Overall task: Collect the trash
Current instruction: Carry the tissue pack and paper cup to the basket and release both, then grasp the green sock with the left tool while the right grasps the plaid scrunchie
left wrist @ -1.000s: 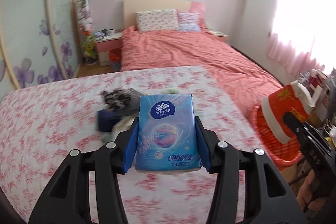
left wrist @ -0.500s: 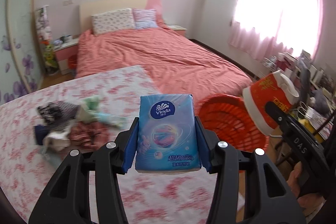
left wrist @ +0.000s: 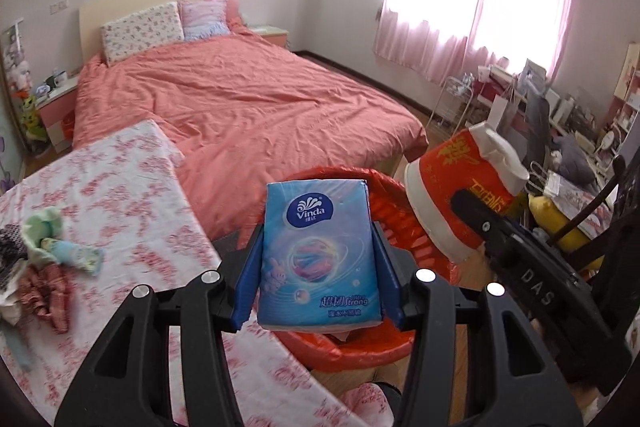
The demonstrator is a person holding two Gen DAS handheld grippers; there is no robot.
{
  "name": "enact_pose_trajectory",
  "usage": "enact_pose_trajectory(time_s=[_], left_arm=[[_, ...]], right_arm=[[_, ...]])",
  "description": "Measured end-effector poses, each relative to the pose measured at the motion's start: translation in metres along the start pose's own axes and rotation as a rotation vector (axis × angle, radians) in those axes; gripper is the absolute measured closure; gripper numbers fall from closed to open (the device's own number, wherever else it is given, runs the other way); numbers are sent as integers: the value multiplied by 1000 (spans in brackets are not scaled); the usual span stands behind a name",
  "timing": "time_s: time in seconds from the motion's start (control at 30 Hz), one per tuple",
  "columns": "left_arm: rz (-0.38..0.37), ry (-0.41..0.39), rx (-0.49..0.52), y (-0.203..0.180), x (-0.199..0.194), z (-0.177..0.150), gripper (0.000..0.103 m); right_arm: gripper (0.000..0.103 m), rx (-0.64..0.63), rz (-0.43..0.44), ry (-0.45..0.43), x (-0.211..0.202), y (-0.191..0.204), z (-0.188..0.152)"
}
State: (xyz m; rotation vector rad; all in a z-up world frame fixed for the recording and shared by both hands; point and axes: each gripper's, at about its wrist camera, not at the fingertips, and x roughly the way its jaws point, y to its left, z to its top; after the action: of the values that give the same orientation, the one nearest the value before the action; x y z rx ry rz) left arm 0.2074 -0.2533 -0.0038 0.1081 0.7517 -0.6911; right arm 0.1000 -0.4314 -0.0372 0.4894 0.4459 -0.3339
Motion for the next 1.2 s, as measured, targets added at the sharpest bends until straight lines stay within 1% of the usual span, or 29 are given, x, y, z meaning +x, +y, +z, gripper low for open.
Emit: enact_pose_trajectory(time_s=[0.03,0.1,0.13,0.17,0.2,0.37,0.47,0.57,0.67,0.73,0.87,0.97,1.03,1.2], left_arm=[[3,10,0,-1,5,-1,51],[21,37,-1,-2,16,-4,46],[32,51,-4,0,20,-6,44],[44,62,-10,1,24,-7,40],[55,74,-21,5,26,-9,35],[114,86,-51,21,20,-17,32],[184,74,-50,34,7,-24,30],[239,62,-60,48,-6,-31,29],[309,47,-70,67,-26,-43,29],[338,37,-86,79,-37,-47,25],[406,19,-122,108,-63,-62,25],[467,4,-159,132,-84,-75,24],[510,1,-207,155,-100,-88,24],[604,3,-294,202,-125,-115,24]], right_arm=[[65,7,0,6,5,-4,1],[63,31,9,31,19,-12,2],[56,43,10,41,24,-15,1],[49,51,7,50,31,-19,0],[46,50,4,52,34,-20,-2],[39,16,-24,55,39,-18,-13],[37,-2,-39,50,36,-11,-18],[34,-34,-49,44,31,-1,-21],[32,-66,-51,36,27,11,-21],[31,-96,-45,39,24,23,-26],[30,-145,-22,60,22,50,-36],[30,-181,-6,70,20,69,-45],[30,-210,12,84,21,85,-52],[30,-271,54,128,27,121,-74]])
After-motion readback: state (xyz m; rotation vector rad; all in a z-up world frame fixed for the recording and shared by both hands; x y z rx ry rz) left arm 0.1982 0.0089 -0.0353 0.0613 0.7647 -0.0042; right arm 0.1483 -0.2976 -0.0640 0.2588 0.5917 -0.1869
